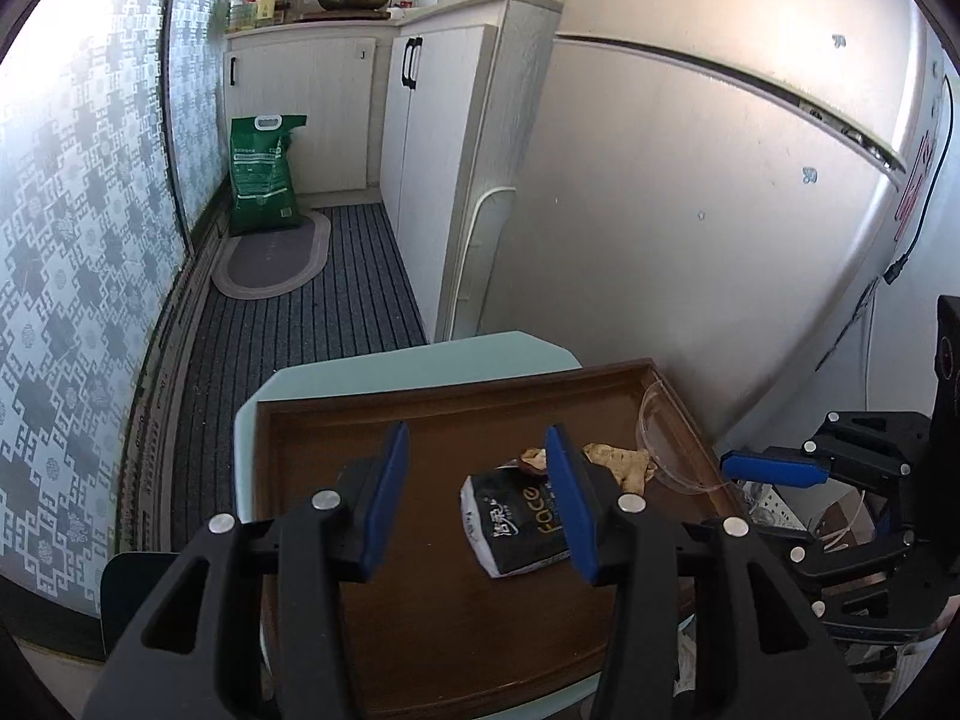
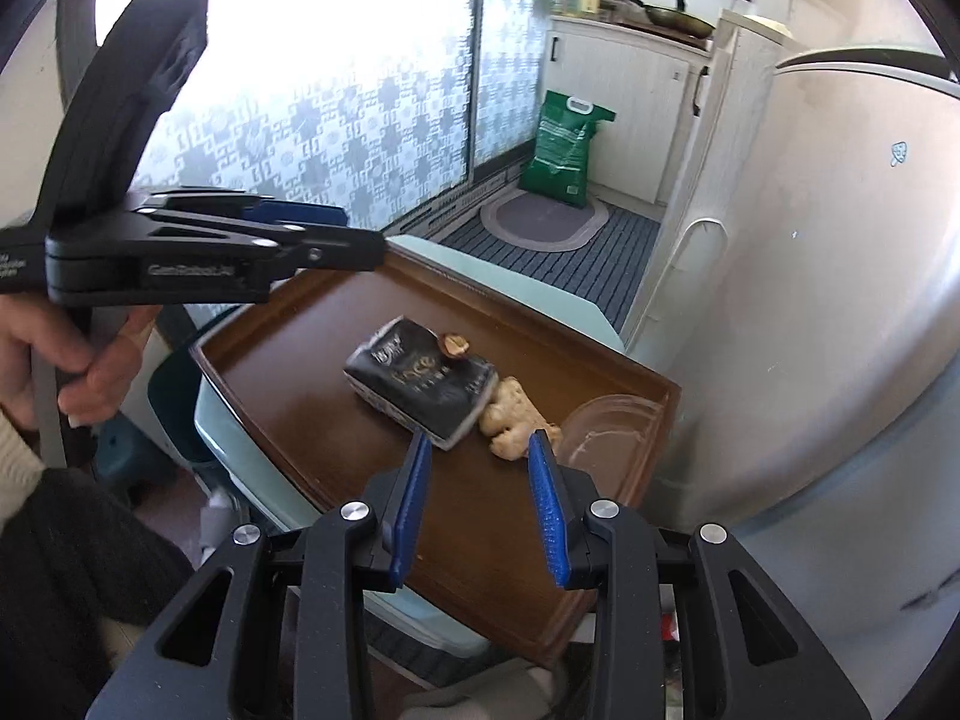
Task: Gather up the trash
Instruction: 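Move the left tool to the tray and grasp a brown nut shell, then grasp the clear plastic lid by its rim with the right tool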
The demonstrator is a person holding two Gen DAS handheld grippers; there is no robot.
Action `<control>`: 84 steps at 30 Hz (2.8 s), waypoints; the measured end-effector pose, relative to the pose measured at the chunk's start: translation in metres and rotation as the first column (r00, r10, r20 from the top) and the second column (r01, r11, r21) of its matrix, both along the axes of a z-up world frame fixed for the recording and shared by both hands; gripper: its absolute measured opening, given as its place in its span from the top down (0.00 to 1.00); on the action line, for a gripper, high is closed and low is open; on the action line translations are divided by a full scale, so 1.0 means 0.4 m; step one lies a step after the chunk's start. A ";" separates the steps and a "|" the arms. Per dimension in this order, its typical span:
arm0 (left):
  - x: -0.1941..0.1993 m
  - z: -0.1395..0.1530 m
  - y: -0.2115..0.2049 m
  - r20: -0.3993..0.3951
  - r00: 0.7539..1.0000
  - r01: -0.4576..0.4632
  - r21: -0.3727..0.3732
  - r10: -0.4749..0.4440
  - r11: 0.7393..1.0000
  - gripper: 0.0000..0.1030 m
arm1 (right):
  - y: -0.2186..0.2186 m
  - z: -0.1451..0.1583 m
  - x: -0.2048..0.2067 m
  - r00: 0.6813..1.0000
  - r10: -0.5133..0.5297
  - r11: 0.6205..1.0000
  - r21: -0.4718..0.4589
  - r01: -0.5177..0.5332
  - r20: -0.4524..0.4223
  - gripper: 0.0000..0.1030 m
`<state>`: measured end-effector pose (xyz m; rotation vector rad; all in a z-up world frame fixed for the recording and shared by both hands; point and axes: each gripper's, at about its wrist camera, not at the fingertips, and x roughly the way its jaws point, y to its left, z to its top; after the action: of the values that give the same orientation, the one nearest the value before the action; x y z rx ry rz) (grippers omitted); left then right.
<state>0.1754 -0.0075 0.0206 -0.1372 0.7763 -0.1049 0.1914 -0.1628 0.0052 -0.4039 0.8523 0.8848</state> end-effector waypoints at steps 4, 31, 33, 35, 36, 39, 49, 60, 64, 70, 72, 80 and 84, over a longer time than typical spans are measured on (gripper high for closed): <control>0.043 -0.031 -0.033 -0.043 0.999 0.015 0.017 -0.014 1.000 0.52 | -0.022 -0.023 0.010 1.000 -0.022 1.000 0.022 0.022 -0.018 0.67; 0.110 -0.133 -0.112 -0.113 0.993 0.045 0.153 -0.027 0.987 0.57 | -0.077 -0.045 0.016 0.998 -0.056 0.998 0.023 0.057 -0.033 0.67; 0.109 -0.136 -0.111 -0.112 0.993 0.051 0.159 -0.033 0.986 0.64 | -0.077 -0.045 0.015 0.998 -0.054 0.998 0.020 0.055 -0.033 0.67; 0.107 -0.135 -0.113 -0.112 0.993 0.057 0.156 -0.039 0.986 0.68 | -0.073 -0.046 0.014 0.998 -0.052 0.999 0.009 0.052 -0.027 0.67; 0.108 -0.135 -0.115 -0.113 0.993 0.062 0.150 -0.045 0.987 0.70 | -0.067 -0.047 0.013 0.998 -0.050 0.999 0.001 0.050 -0.023 0.67; 0.106 -0.135 -0.122 -0.109 0.993 0.067 0.165 -0.049 0.984 0.80 | -0.050 -0.048 0.004 0.999 -0.036 0.999 -0.024 0.036 -0.009 0.67; 0.089 -0.108 -0.098 -0.080 0.996 0.057 0.105 -0.049 0.993 0.81 | -0.010 -0.062 0.001 0.999 -0.036 0.995 -0.095 0.039 0.034 0.67; 0.040 -0.029 -0.046 -0.006 0.999 0.032 0.011 -0.032 0.999 0.81 | 0.018 -0.101 0.036 0.994 -0.104 0.985 -0.138 0.108 0.039 0.80; 0.025 -0.013 -0.014 0.000 1.000 0.015 -0.022 -0.015 1.000 0.81 | 0.030 -0.113 0.041 0.993 -0.112 0.981 -0.153 0.117 0.041 0.86; -0.008 0.020 0.022 0.031 1.000 0.004 -0.031 -0.003 1.000 0.81 | 0.044 -0.124 0.054 0.990 -0.139 0.978 -0.154 0.143 0.033 0.94; -0.022 0.025 0.031 0.036 0.999 0.005 -0.029 -0.004 1.000 0.81 | 0.047 -0.124 0.054 0.989 -0.142 0.977 -0.154 0.145 0.026 0.96; -0.069 0.052 0.085 0.056 0.998 -0.015 -0.036 0.017 0.999 0.81 | 0.073 -0.100 0.040 0.987 -0.157 0.979 -0.131 0.158 0.019 0.97; -0.091 0.068 0.113 0.068 0.997 -0.022 -0.044 0.025 0.999 0.81 | 0.061 -0.067 0.035 0.984 -0.179 0.978 -0.104 0.181 0.020 0.97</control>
<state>0.1390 0.0378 0.0479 -0.1831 0.7036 -0.1036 0.2052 -0.1382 -0.0214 -0.4155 0.9138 0.6717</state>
